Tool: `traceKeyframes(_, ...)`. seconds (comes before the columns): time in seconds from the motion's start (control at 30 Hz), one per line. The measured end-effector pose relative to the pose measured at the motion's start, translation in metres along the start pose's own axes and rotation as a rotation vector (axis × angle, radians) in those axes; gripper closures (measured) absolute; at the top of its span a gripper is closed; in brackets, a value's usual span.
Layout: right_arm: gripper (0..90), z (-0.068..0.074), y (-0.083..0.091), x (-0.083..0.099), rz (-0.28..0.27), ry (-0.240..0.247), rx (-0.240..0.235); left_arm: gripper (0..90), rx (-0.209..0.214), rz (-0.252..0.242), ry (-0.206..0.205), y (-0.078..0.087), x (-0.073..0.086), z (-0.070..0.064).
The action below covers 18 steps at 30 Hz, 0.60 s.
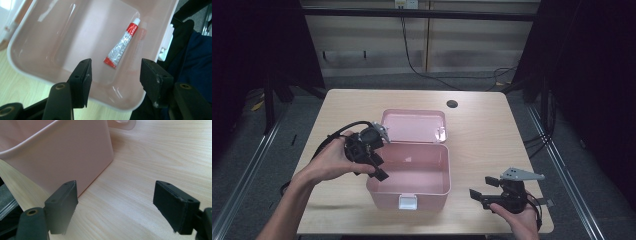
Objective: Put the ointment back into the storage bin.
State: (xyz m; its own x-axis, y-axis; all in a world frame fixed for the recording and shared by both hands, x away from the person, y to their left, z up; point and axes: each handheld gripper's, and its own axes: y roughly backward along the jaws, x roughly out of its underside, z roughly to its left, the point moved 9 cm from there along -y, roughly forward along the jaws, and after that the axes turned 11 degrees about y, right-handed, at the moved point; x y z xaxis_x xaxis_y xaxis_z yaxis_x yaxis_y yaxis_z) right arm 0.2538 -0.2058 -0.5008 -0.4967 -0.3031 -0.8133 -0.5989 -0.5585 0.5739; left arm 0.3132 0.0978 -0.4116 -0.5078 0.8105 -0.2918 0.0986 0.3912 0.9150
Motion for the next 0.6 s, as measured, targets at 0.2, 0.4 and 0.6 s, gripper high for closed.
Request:
traceKeyframes(0.2, 19.6, 0.0, 0.0, 0.0, 0.005, -0.001, 0.001, 43.3, 0.005, -0.026, 0.012, 0.01, 0.011, 0.006)
traceKeyframes(0.4, 19.5, 0.0, 0.0, 0.0, 0.001, -0.002, 0.002, 43.0, -0.002, -0.055, 0.029, 0.021, 0.021, 0.01)
traceKeyframes(0.6, 19.5, 0.0, 0.0, 0.0, 0.0, -0.004, 0.002, 41.3, -0.009, -0.072, 0.045, 0.028, 0.034, 0.017)
